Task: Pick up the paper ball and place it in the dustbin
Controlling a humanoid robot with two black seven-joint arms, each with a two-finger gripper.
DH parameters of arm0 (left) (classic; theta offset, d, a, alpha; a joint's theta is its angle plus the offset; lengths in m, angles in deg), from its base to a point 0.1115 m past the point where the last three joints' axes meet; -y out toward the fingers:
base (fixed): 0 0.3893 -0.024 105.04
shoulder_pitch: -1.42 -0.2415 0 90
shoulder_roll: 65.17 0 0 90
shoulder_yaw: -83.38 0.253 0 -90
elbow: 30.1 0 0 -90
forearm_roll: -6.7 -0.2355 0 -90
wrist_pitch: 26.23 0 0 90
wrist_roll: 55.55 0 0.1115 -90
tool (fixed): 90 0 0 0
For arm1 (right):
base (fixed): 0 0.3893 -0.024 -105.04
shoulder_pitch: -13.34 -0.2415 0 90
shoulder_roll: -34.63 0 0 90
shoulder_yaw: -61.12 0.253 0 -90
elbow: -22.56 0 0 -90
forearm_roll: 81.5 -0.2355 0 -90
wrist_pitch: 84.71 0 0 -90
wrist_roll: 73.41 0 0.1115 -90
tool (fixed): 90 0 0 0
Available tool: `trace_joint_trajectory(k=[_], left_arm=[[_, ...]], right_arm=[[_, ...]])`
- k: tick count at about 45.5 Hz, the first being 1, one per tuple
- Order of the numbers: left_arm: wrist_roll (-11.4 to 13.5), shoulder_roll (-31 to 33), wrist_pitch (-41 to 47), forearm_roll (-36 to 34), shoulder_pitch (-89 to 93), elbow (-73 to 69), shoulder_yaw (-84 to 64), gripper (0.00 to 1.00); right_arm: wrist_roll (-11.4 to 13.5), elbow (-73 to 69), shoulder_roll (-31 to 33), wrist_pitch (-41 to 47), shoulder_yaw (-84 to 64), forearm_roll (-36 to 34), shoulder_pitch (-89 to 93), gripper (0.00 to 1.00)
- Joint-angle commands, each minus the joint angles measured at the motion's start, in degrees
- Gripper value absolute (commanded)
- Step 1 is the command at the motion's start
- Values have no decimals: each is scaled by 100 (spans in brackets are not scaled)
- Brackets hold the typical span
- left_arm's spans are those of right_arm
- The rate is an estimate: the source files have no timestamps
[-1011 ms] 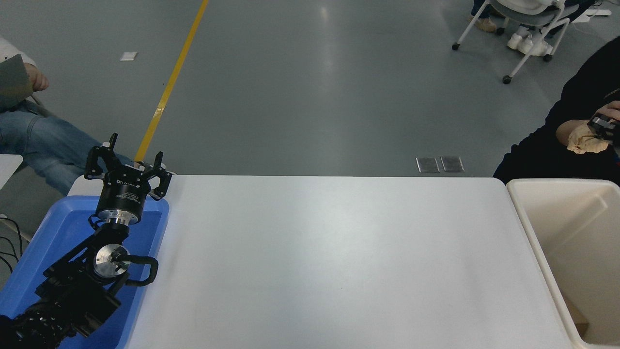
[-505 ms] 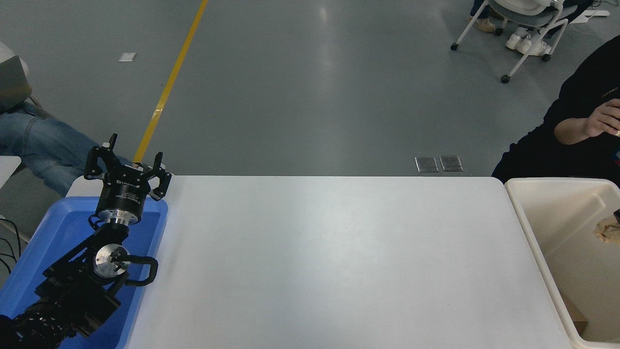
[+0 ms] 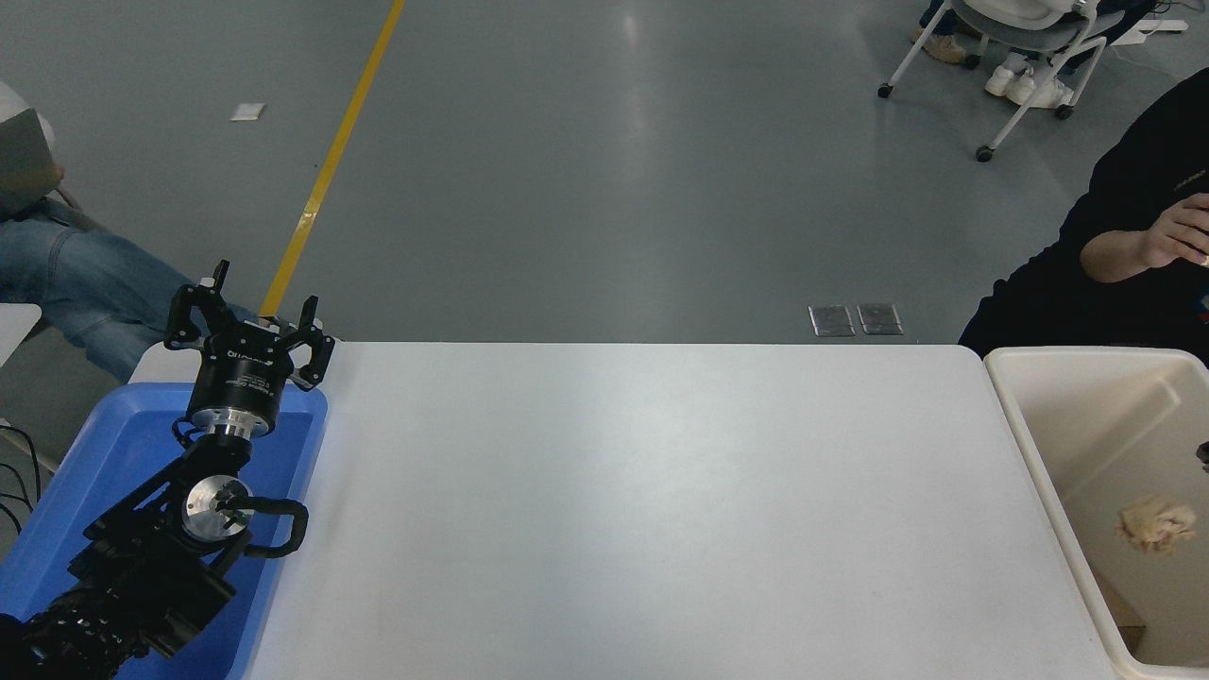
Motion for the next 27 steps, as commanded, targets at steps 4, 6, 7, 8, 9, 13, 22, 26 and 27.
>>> trace_joint_trajectory(k=[4, 6, 7, 8, 9, 13, 22, 26, 27], left_arm=[[0, 0, -1, 1, 0, 0, 0, 99], [0, 0, -1, 1, 0, 0, 0, 99], [0, 0, -1, 1, 0, 0, 0, 99], [0, 0, -1, 1, 0, 0, 0, 99], [0, 0, -1, 1, 0, 0, 0, 99], [0, 0, -1, 1, 0, 0, 0, 99], [0, 0, -1, 1, 0, 0, 0, 99], [0, 0, -1, 1, 0, 0, 0, 99], [0, 0, -1, 1, 0, 0, 0, 99]], right_arm=[[-10, -46, -29, 30, -55, 19, -758, 100], [-10, -90, -47, 65, -90, 54, -1004, 100], [-10, -142, -55, 74, -134, 72, -1110, 100], [-10, -195, -64, 74, -195, 80, -1215, 100], [-10, -239, -73, 74, -265, 89, -1321, 100], [-2, -274, -239, 91, -739, 89, -1787, 100], [-2, -274, -1065, 785, -2189, 89, -2806, 100], [-2, -292, -1443, 1084, -2612, 98, -3123, 100], [-2, -327, -1514, 1146, -2708, 98, -3202, 100]])
